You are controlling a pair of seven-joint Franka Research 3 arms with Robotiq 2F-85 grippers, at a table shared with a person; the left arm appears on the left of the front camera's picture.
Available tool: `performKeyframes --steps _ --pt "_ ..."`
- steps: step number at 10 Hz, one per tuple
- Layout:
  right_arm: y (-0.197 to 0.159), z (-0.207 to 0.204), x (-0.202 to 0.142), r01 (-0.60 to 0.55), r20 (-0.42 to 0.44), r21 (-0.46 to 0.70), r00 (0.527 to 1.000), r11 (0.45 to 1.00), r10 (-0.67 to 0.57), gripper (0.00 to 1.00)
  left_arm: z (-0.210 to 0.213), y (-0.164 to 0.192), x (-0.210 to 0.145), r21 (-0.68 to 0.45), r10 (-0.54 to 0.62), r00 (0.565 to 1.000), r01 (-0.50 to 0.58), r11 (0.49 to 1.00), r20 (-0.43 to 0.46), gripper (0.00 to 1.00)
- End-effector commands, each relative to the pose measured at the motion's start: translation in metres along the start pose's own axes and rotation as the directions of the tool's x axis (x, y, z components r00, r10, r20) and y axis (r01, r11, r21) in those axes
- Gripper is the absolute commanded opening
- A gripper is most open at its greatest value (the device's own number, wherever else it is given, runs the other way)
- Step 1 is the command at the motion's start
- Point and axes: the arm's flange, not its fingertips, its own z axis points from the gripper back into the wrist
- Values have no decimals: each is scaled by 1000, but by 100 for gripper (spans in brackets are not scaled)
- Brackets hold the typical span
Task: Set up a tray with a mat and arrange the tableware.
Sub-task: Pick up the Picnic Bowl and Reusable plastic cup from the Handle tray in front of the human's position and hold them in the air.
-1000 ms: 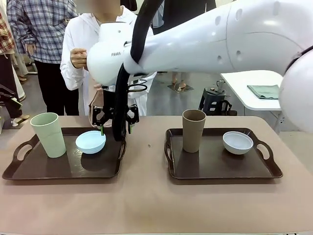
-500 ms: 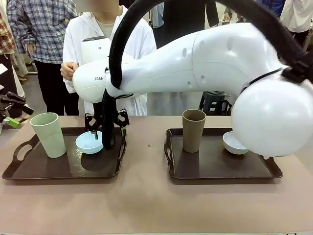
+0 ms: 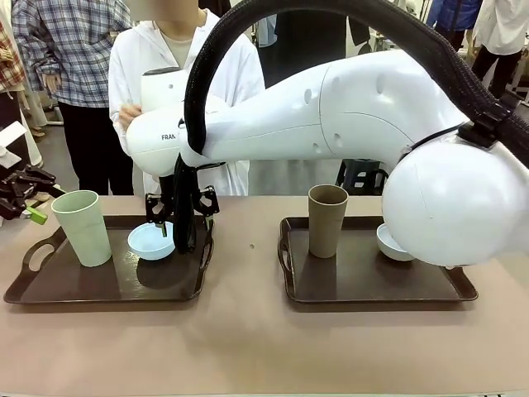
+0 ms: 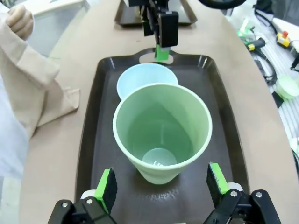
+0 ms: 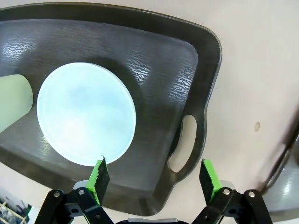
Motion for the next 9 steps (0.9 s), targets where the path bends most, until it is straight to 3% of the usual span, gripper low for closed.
performKeyframes --steps 1,6,9 --pt "6 1 8 -10 15 13 1000 1000 9 100 0 8 -8 -28 -27 1000 27 999 10 100" --pt "1 -1 0 -2 0 3 1000 1000 2 100 -7 7 -9 -19 6 1000 -6 1000 2 100" --pt "3 -12 10 117 69 -19 991 993 -116 100 -26 10 -10 -14 3 1000 -3 1000 5 100"
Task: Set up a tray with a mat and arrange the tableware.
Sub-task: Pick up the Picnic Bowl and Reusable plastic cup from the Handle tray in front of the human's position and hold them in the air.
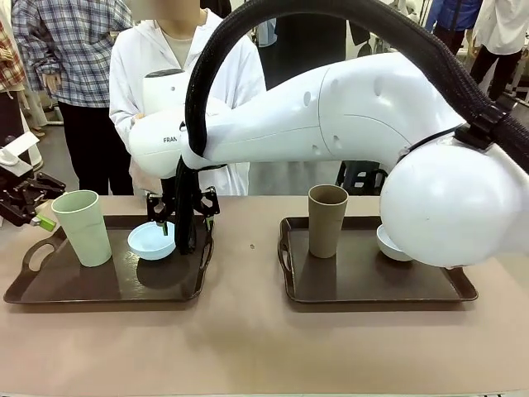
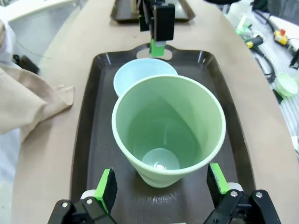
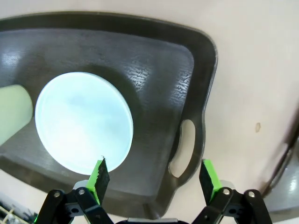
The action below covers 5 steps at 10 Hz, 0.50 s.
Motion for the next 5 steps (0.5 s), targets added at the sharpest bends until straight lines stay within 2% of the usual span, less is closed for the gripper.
performKeyframes --steps 1,5 --pt "9 -12 7 64 59 -18 996 998 -63 100 -10 2 -3 13 -2 1000 1 1000 24 100" --pt "17 -26 15 59 70 -13 996 998 -58 100 -33 8 -8 -32 1 1000 0 999 14 100"
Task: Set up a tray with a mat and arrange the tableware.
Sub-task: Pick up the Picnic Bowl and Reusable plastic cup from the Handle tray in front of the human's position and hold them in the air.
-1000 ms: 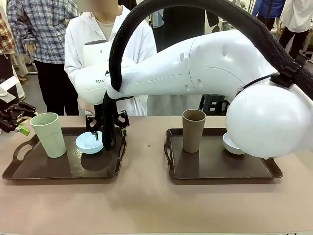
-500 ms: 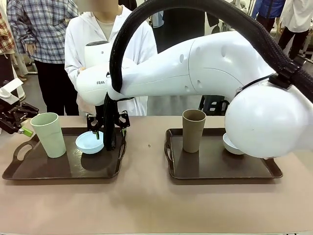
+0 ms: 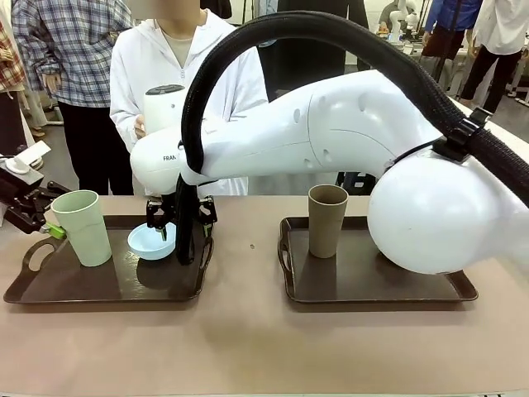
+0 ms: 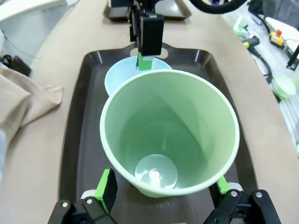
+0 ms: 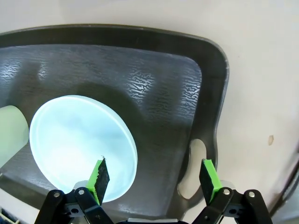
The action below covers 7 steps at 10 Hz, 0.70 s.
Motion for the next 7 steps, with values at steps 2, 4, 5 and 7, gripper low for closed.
performKeyframes --steps 2,4,5,7 --pt "11 -5 12 19 46 -23 999 1000 -17 100 -20 8 0 -10 -19 1000 19 1000 6 100" --pt "11 -4 11 10 60 -20 998 1000 -9 100 -29 10 -1 -13 -37 999 37 999 24 100" --pt "11 -4 13 17 67 -16 998 1000 -16 100 -33 14 -2 -18 -40 999 40 999 24 100" --pt "14 -5 14 -6 96 -7 995 1000 7 100 -38 19 -4 -22 -33 999 34 999 32 100"
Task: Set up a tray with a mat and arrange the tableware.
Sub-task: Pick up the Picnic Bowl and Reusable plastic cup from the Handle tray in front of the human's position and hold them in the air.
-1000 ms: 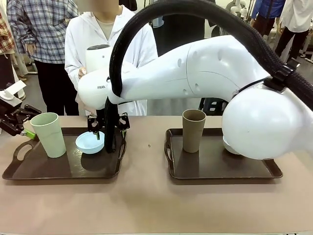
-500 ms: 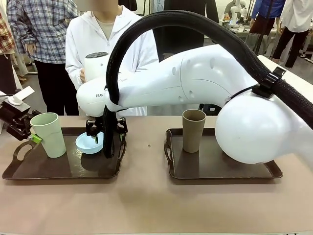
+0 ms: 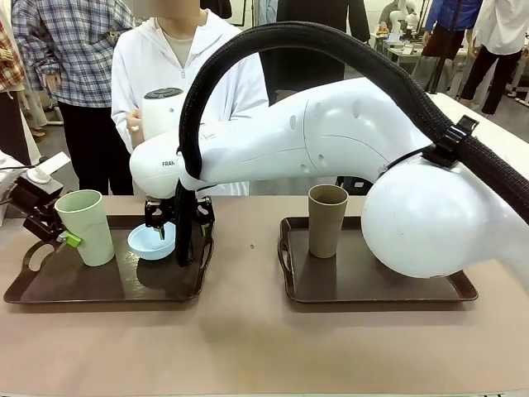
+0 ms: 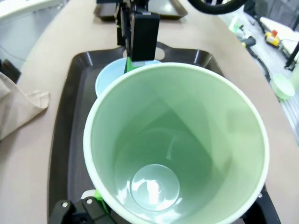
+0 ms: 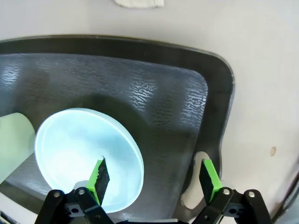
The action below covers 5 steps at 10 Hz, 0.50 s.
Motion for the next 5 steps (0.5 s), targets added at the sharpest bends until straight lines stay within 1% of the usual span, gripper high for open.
performKeyframes --steps 1,2,3,4,5 --pt "9 -3 8 -2 57 -13 998 1000 3 100 -3 8 -2 26 -28 999 27 999 21 100" --pt "9 -4 8 -13 50 -12 999 1000 14 100 -3 8 -2 25 -27 999 26 999 21 100" --pt "9 -6 8 -45 37 -3 998 999 45 88 -3 8 -1 23 -34 999 33 999 27 90" --pt "9 -7 8 -47 23 9 999 999 47 40 -3 7 0 24 -35 999 34 999 31 44" --pt "9 -7 9 -45 22 10 999 999 45 29 -2 8 0 21 -38 999 37 999 32 34"
